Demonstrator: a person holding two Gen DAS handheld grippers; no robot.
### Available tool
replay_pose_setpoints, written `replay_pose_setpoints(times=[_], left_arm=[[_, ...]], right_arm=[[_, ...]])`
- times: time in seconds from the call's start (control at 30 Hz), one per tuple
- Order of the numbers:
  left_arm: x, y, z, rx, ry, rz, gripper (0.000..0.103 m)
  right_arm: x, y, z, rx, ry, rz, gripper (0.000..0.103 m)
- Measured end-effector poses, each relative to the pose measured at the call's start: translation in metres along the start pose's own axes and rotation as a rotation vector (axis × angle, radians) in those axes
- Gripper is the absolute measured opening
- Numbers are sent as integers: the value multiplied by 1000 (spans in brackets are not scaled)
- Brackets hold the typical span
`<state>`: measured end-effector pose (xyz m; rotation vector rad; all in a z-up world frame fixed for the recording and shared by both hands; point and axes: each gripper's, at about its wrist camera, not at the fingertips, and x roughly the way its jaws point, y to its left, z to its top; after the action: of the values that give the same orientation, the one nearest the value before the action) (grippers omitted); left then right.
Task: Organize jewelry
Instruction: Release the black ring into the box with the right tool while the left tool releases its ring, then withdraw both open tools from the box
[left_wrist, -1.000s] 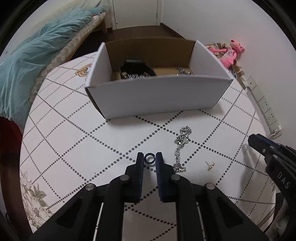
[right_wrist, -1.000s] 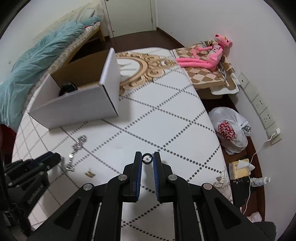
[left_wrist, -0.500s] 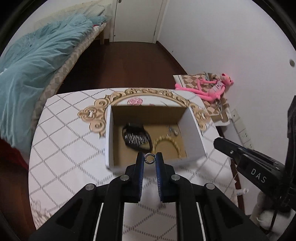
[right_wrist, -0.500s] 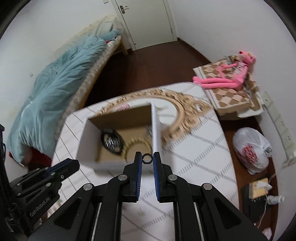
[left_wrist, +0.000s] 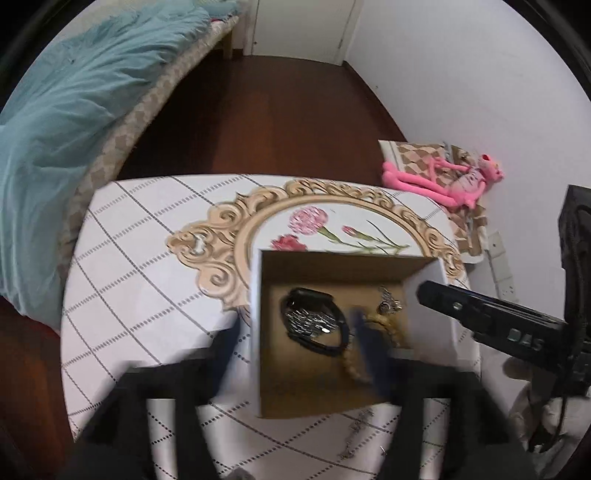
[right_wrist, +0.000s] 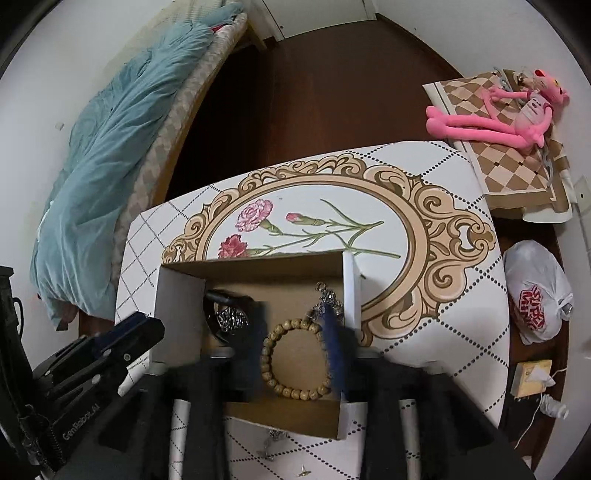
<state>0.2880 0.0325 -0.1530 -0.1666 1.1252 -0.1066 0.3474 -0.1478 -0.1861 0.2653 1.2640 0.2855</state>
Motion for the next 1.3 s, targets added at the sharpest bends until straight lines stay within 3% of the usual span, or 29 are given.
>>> replay_pose_setpoints(times=[0.17,0.27,0.43,0.47,0.53,0.6,0.67,0.9,1.3], left_arm=[[-3,10,-1,-9,-18,40,81],[-7,15,-5,-11,-29,82,98],[-16,19,-14,2,-80,162,101],[-17,21,-16,4,-89,171,102],[-22,22,-22,5,-114,196,103],[-25,22,-28,5,-123,214,103],[-27,20,-33,10,-131,218,103],[-50,11,-56,7,-165,220,103],[-130,-14,-88,22,-309,218,103]], right_arm=[[-5,2,-3,-9,-21,-5,48],[-11,4,-6,-20,-39,-33,48],[-27,11,-20,-72,-99,-156,51],[-29,13,-24,-87,-112,-189,55],[-32,14,-32,-107,-119,-250,89],[-34,16,-42,-127,-129,-302,97],[-33,17,-52,-143,-130,-349,97],[-45,17,-78,-131,-153,-383,98],[-130,37,-121,-133,-332,-421,98]])
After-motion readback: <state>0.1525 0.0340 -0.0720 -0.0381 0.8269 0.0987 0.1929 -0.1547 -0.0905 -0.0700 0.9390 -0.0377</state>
